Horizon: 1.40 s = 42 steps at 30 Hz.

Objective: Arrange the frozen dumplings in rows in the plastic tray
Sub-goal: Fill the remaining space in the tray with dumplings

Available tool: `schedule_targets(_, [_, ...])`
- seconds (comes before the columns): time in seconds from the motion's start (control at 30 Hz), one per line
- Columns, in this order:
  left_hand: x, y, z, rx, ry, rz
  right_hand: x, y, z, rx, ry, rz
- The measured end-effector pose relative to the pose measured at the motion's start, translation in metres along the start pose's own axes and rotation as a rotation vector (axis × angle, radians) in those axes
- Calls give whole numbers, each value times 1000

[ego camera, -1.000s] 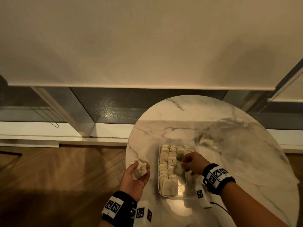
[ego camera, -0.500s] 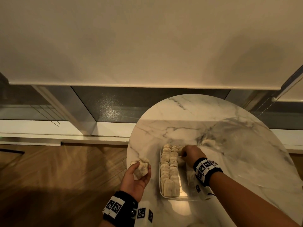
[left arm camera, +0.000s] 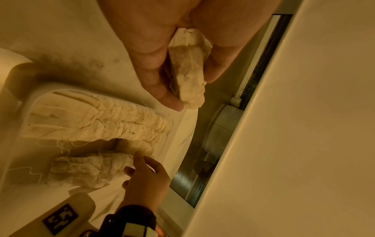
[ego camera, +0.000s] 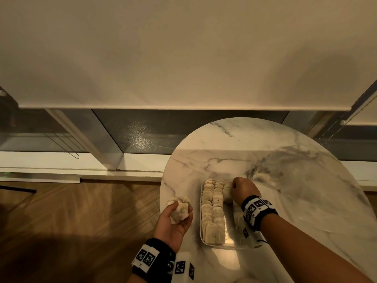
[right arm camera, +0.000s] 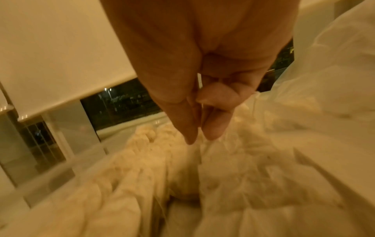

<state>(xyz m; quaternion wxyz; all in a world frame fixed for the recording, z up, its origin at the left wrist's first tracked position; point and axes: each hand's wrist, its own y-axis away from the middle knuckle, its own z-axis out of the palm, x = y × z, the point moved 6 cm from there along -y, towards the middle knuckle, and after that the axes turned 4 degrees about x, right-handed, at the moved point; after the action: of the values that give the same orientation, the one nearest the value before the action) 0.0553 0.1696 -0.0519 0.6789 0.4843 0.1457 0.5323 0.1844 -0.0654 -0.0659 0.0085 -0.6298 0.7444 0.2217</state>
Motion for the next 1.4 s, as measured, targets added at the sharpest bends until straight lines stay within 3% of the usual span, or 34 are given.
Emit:
schedule_targets(0.1, [-4, 4, 3, -19, -16, -2, -3, 17, -9, 38, -181, -6])
schedule_targets(0.3, [-14, 11, 13, -77, -43, -28, -48, 100, -14, -43, -685, -301])
schedule_targets(0.47, [-24, 19, 31, -179, -45, -45, -64, 128, -18, -74, -670, -424])
schedule_targets(0.7, [-35, 24, 48, -240, -82, -77, -56, 124, -20, 120, -611, -216])
schedule_targets(1.0, [-30, 15, 47, -277, -121, -52, -69, 126, -22, 107, -644, -227])
schedule_targets(1.13, [-24, 7, 39, -254, -125, -24, -74, 133, -19, -42, -838, -221])
schedule_targets(1.4, [-22, -3, 21, -129, -155, -71, -71, 146, -1, -494, -1530, 172])
